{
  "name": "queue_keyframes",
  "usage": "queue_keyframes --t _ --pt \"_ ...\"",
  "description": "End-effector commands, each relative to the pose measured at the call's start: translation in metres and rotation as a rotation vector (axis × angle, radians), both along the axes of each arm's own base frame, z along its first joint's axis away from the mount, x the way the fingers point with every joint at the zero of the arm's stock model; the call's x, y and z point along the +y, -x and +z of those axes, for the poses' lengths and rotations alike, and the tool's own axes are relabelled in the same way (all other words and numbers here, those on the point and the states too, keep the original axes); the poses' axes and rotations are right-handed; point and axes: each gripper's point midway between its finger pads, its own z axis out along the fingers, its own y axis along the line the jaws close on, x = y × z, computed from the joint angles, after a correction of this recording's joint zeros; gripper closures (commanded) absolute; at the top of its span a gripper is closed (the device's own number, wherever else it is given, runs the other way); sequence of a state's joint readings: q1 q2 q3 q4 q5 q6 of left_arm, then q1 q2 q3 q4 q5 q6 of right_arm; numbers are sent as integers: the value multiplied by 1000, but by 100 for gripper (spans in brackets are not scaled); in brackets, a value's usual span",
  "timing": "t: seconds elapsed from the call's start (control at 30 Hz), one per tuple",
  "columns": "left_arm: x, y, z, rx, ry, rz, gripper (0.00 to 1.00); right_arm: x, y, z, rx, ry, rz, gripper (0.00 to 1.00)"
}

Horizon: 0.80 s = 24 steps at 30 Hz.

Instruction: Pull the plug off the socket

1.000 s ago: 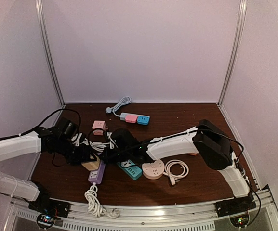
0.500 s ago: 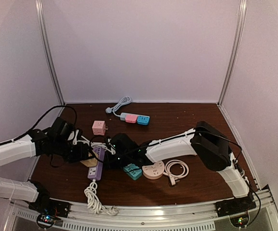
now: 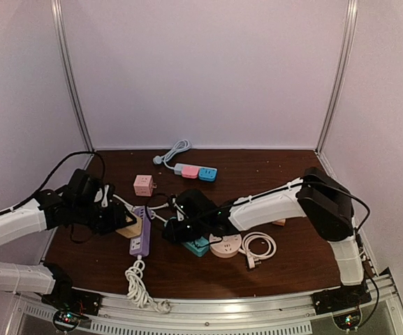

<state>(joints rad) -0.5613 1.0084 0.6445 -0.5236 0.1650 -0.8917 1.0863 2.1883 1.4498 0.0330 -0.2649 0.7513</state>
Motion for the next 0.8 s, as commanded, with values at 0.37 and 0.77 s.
queue_keyframes --t 0.37,0.77 --pt "-22 -28 45 -110 232 85 85 24 30 71 -80 -162 91 34" --pt "-21 -26 56 -146 250 78 86 44 34 48 -27 -114 113 56"
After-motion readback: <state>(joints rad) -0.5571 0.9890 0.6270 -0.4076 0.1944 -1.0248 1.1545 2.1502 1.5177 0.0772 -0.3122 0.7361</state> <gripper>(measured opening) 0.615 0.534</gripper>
